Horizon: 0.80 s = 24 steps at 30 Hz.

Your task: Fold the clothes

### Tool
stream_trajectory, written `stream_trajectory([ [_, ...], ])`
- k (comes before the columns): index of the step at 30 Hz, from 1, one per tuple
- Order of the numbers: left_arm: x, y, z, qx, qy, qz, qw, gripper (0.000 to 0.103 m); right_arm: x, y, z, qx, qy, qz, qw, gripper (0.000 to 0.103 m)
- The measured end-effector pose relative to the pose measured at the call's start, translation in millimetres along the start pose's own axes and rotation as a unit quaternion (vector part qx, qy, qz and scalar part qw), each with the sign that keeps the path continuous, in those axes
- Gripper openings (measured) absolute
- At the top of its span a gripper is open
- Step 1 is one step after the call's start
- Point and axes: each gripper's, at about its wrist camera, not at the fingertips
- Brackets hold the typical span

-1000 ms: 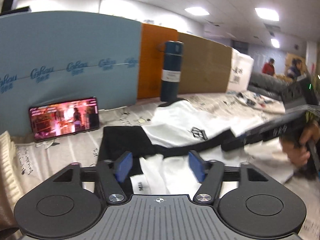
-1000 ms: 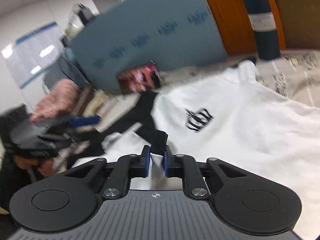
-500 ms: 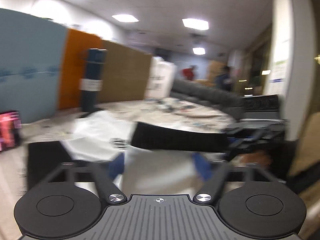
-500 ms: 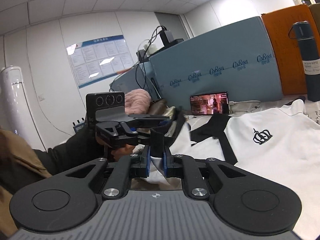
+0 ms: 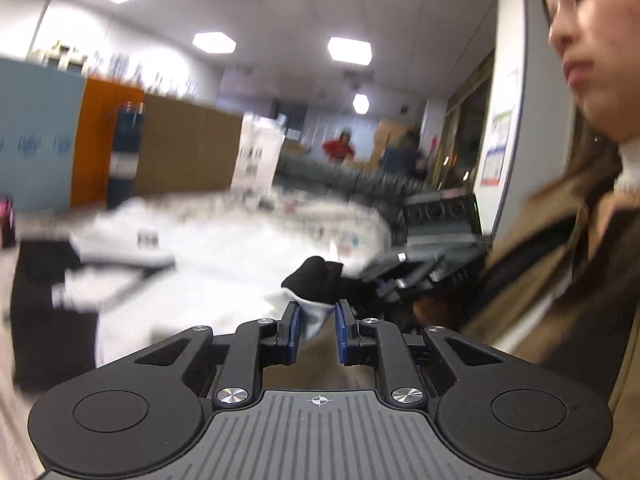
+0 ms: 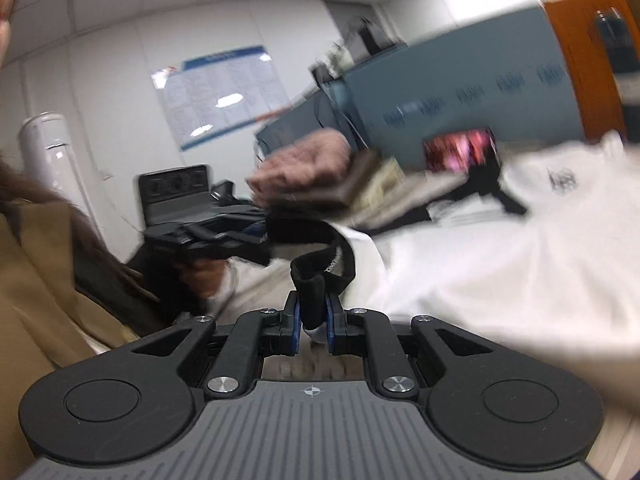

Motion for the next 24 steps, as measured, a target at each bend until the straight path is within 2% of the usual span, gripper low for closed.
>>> stream_trajectory([
  [2,9,3,-5,-0.016,0.008,0.018,0.9997,0.018,10,-5,2,0.005,-0.016,0.016,1.000,0.016],
  [3,11,5,-7,-0.022,0.010,0.023,0.9994,0.019,14,-5,3,0.004,-0.023,0.019,1.000,0.024],
  [5,9,14,-7,-0.024,0.014,-0.008,0.9996,0.023,16,1,4,-0.005,-0.038,0.004,0.999,0.035],
  [6,7,19,-6,-0.024,0.017,-0.032,0.9991,0.027,17,6,4,-0.008,-0.043,-0.007,0.999,0.037],
  [7,4,24,-4,-0.024,0.020,-0.055,0.9980,0.038,17,11,5,-0.005,-0.046,-0.018,0.999,0.039],
  [8,1,23,-3,-0.030,0.022,-0.074,0.9966,0.051,16,19,5,0.013,-0.045,-0.030,0.998,0.041],
  [10,-6,17,-2,-0.038,0.023,-0.104,0.9936,0.065,15,39,5,0.063,-0.046,-0.059,0.995,0.045],
  [12,-13,4,-6,-0.049,0.005,-0.103,0.9934,0.069,15,64,0,0.133,-0.061,-0.087,0.985,0.058],
  [13,-17,-3,-8,-0.055,-0.005,-0.102,0.9932,0.075,15,75,-3,0.172,-0.075,-0.095,0.978,0.062],
  [16,-18,-25,-24,-0.092,-0.068,-0.069,0.9910,0.077,16,100,-12,0.278,-0.122,-0.104,0.947,0.064],
  [18,-15,-39,-33,-0.111,-0.107,-0.037,0.9873,0.077,14,109,-15,0.326,-0.124,-0.106,0.931,0.064],
  [19,-13,-45,-37,-0.119,-0.123,-0.019,0.9850,0.077,13,111,-14,0.339,-0.109,-0.107,0.928,0.065],
  [21,-5,-57,-43,-0.132,-0.156,0.017,0.9787,0.077,10,115,-13,0.362,-0.071,-0.101,0.924,0.075],
  [24,8,-71,-55,-0.153,-0.209,0.061,0.9639,0.077,6,101,-5,0.358,0.038,-0.009,0.933,0.081],
])
Point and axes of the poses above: each gripper's, at about its wrist camera, not at the fingertips, and y roughly against the way its jaws point, z to its left, x to its underside, and after that the axes turned 10 degrees about y, right-handed
